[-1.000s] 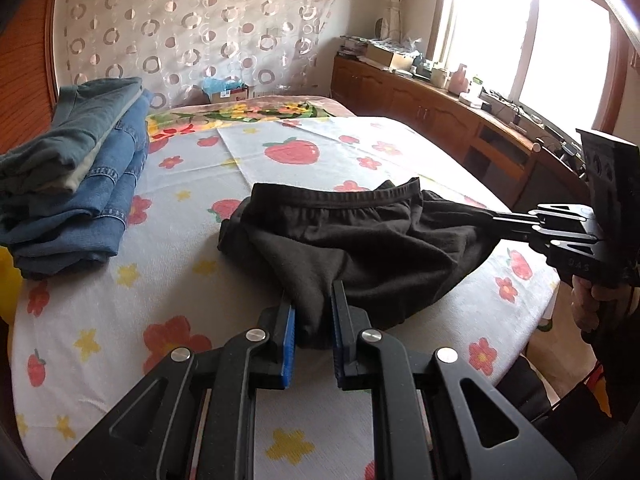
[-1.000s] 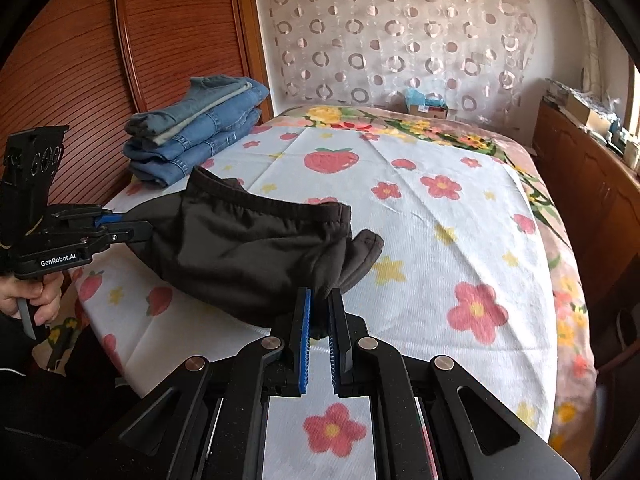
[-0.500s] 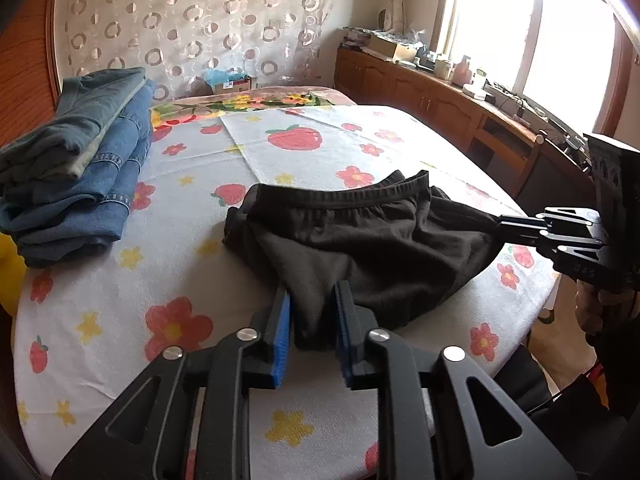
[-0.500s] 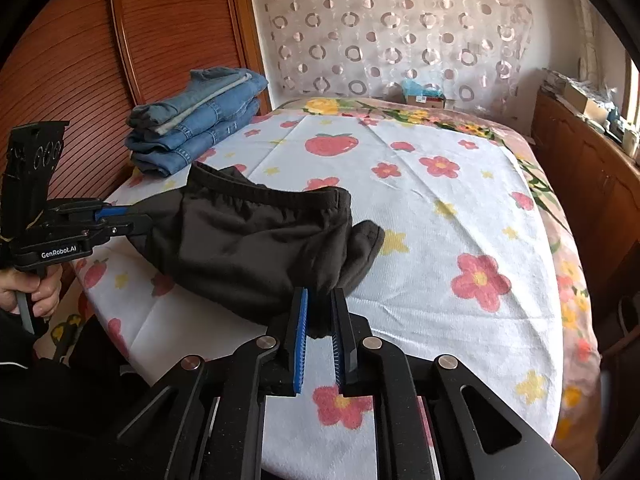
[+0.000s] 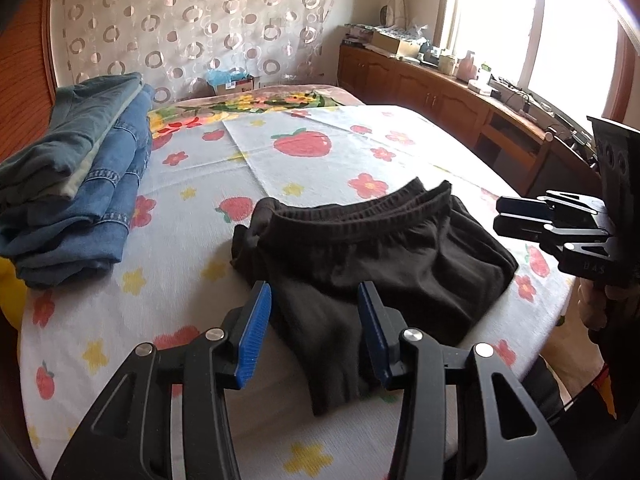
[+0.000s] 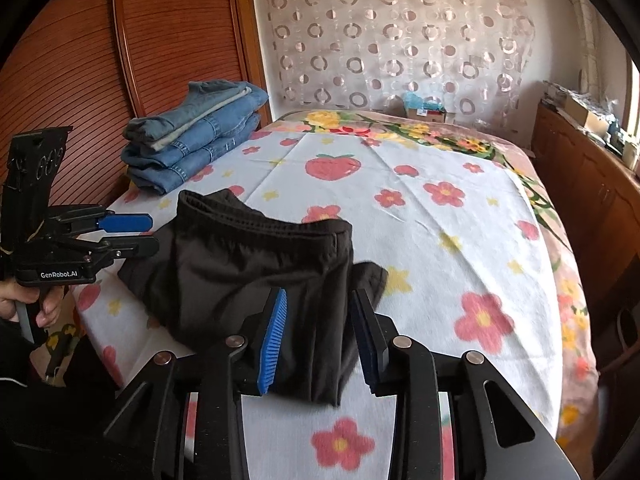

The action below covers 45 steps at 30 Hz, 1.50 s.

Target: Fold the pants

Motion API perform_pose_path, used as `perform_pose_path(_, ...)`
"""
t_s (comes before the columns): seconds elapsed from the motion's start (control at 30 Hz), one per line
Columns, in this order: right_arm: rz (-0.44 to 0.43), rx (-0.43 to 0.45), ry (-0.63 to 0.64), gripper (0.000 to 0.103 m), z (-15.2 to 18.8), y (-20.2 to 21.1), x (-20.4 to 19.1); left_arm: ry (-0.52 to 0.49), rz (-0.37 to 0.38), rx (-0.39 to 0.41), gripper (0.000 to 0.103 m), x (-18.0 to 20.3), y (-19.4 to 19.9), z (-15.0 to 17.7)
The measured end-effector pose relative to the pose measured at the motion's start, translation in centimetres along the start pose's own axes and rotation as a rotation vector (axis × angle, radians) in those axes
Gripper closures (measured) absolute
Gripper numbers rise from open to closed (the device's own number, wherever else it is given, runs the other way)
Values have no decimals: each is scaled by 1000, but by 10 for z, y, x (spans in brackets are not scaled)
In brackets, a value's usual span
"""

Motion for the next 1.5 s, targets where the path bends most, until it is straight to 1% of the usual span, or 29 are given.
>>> perform_pose_path(0.17,-10,-22,3,68,-14,-23,4,17,7,-9,57,-9,-13,-13)
perform_pose_path(0.4,-19,-53,11,68,-27,-42,11,21,30,-26,57,-18,-27,-30)
perform_pose_path(0.63,-55,-76,-2,68,-33,-56,16,25,62,-38,57,-22,-40,-35)
perform_pose_path(0.67,-62,-80,3,69,-34,-57,15,25,67,-36,57,-22,-40,-35)
perform_pose_path(0.7,-66,-86,11,76,-35,-58,15,27,74,-34,57,-23,-41,-35)
perform_pose_path(0.8,-73,-82,22,82,-40,-60,17,30,93,-26,57,-24,-40,-38)
perform_pose_path(0.83,-74,-82,21,87,-42,-60,17,28,96,-26,57,-25,-40,-39)
perform_pose_path(0.97,-86,-54,14,90,-48,-58,18,21,104,-15,57,-26,-39,-42)
perform_pose_path(1.0,-85,-48,15,92,-50,-58,19,18,110,-7,58,-26,-38,-42)
perform_pose_path(1.03,-83,-46,16,93,-50,-59,18,15,112,-2,63,-26,-37,-43)
perform_pose_path(1.07,-81,-43,17,93,-50,-61,18,13,111,2,64,-26,-36,-43)
perform_pose_path(1.13,-81,-41,13,93,-50,-63,17,11,100,3,72,-26,-35,-43)
perform_pose_path(1.2,-79,-40,8,93,-50,-66,16,14,101,6,77,-26,-34,-43)
perform_pose_path(1.23,-78,-42,5,93,-50,-67,15,11,97,17,81,-27,-33,-43)
perform_pose_path(1.33,-67,-53,7,93,-49,-70,13,10,96,35,86,-27,-29,-45)
perform_pose_path(1.5,-51,-62,9,93,-53,-69,12,0,86,54,86,-24,-21,-54)
Point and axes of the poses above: each gripper's, at about its wrist camera, not at the fingertips, and y roughly against the way its jaws point, x to its right, z to its underside, the point moved 3 cm from there along -y, roughly the way its jaws point, and after that the axes turned 8 degrees about -x, right-handed, at the moved point
